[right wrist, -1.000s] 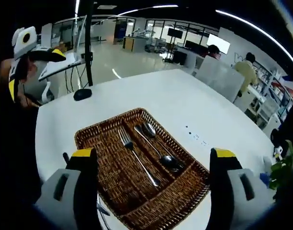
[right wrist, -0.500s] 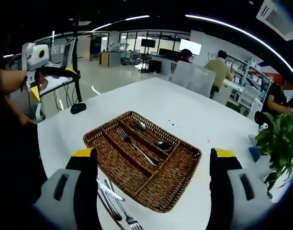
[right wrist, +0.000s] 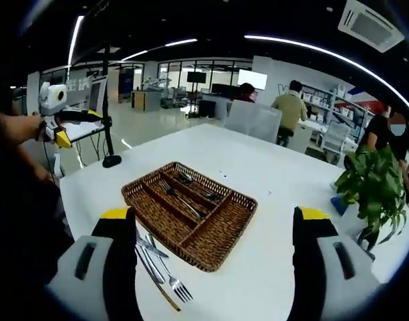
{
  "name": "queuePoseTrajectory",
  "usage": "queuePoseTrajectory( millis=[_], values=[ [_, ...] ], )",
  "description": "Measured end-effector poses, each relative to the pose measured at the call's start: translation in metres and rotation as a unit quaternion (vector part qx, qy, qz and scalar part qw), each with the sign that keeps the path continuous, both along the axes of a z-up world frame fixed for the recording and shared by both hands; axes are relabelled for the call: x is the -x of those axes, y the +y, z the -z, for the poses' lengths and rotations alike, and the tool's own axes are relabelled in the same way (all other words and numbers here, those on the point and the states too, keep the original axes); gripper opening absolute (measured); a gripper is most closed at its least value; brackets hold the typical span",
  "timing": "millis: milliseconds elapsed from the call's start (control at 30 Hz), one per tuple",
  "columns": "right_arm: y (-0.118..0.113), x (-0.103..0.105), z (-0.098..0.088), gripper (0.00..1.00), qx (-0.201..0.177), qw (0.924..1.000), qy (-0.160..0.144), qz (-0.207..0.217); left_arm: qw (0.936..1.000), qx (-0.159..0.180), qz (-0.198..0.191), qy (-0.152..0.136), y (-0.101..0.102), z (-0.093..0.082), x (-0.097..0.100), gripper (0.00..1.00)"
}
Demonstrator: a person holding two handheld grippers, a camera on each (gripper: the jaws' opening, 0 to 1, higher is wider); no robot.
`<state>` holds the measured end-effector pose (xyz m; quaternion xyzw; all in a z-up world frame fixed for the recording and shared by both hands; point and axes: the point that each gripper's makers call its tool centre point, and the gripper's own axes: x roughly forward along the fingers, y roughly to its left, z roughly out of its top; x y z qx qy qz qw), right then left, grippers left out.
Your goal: Arrange the knives, forks, and spoons in their matching storage slots by inserting each utensil handle-first until every utensil is classified and aligned in the correct compartment
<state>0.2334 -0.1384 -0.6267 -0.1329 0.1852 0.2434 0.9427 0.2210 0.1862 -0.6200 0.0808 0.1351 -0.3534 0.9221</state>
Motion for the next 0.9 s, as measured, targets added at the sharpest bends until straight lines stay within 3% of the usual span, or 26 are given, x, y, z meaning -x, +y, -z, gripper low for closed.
queuePoseTrajectory(
  millis=[200, 400, 567, 900],
  values=[
    [-0.024, 0.02, 0.011, 1.0, -0.013, 0.9998, 0.012, 0.009, 0.9998, -0.013, -0.011, 0.006, -0.011, 0.0, 0.019, 1.0],
    [-0.033, 0.036, 0.014, 1.0, -0.016, 0.9998, 0.015, 0.005, 0.9995, -0.027, -0.016, 0.011, -0.011, 0.008, 0.03, 1.0],
    [-0.039, 0.046, 0.011, 1.0, -0.015, 0.9998, 0.013, 0.003, 0.9992, -0.038, -0.012, 0.007, -0.016, 0.002, 0.04, 1.0],
    [-0.035, 0.047, 0.015, 1.0, -0.013, 0.9999, 0.008, 0.005, 0.9986, -0.05, 0.0, 0.018, -0.011, 0.007, 0.035, 1.0]
  ],
)
